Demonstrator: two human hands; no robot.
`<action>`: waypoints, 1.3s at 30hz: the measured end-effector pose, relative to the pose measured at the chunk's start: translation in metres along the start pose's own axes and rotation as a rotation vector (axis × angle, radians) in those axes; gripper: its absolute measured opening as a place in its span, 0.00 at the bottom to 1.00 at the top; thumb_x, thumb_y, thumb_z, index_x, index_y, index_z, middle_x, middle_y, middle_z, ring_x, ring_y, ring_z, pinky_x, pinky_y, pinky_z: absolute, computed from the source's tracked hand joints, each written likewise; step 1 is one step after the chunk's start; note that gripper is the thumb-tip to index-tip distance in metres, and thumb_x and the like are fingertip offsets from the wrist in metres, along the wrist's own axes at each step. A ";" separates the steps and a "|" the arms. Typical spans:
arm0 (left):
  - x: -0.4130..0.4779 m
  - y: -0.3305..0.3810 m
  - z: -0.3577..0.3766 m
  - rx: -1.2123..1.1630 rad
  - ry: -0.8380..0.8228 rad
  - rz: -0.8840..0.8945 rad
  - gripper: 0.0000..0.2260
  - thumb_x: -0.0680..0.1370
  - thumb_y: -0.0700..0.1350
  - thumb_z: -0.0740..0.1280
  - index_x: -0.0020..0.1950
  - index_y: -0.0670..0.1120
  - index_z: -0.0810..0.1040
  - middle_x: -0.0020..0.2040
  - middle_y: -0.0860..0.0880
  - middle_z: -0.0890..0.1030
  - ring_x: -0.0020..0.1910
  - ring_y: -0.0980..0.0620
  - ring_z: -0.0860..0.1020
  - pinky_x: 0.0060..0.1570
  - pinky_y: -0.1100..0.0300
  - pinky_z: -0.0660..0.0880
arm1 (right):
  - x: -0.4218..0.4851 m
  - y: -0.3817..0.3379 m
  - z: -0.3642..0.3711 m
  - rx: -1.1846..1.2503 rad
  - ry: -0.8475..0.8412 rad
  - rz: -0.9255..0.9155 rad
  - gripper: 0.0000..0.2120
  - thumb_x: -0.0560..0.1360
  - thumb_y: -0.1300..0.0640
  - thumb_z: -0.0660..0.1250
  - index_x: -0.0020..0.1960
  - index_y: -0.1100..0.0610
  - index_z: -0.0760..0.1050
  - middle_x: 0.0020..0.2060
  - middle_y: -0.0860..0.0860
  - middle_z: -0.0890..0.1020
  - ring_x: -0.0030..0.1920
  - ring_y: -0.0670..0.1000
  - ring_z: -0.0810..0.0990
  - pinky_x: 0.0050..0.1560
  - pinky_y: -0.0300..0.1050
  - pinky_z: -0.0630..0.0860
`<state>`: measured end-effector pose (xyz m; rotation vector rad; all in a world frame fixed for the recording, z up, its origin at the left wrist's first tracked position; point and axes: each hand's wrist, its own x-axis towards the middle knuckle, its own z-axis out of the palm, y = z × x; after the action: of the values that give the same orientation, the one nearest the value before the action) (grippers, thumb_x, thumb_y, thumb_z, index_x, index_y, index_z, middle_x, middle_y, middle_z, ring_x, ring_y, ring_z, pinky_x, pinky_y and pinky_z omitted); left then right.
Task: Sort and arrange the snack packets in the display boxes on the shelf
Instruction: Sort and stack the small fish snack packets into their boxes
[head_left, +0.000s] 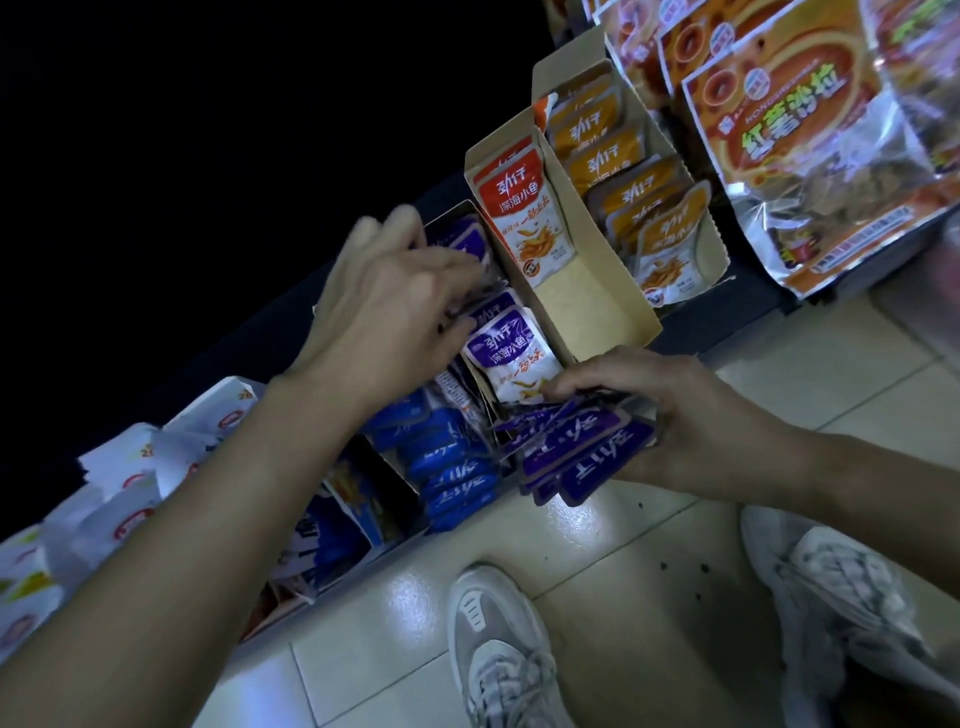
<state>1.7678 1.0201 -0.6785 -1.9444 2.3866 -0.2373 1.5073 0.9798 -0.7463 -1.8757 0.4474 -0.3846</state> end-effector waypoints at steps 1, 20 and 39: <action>-0.001 0.001 0.000 -0.013 -0.014 -0.010 0.19 0.74 0.51 0.75 0.63 0.46 0.82 0.58 0.49 0.84 0.48 0.45 0.73 0.47 0.52 0.69 | 0.000 0.000 0.000 -0.003 0.004 -0.004 0.24 0.68 0.50 0.78 0.61 0.44 0.75 0.53 0.44 0.81 0.55 0.46 0.80 0.50 0.46 0.79; 0.061 -0.013 0.002 -0.284 -1.010 -0.006 0.47 0.58 0.64 0.82 0.73 0.59 0.69 0.68 0.62 0.76 0.65 0.58 0.74 0.65 0.54 0.72 | -0.003 0.012 0.001 -0.012 0.009 -0.018 0.29 0.66 0.56 0.82 0.64 0.49 0.76 0.57 0.44 0.80 0.58 0.46 0.79 0.53 0.50 0.81; 0.036 -0.020 0.011 -0.899 -0.680 -0.146 0.26 0.68 0.41 0.81 0.64 0.49 0.77 0.47 0.51 0.86 0.49 0.57 0.84 0.50 0.59 0.80 | 0.002 0.005 0.007 0.004 0.124 -0.066 0.29 0.68 0.59 0.79 0.67 0.57 0.74 0.62 0.49 0.77 0.63 0.46 0.77 0.59 0.39 0.77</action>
<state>1.7809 0.9804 -0.6846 -1.9510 1.9862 1.4627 1.5112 0.9829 -0.7535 -1.8723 0.4683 -0.5476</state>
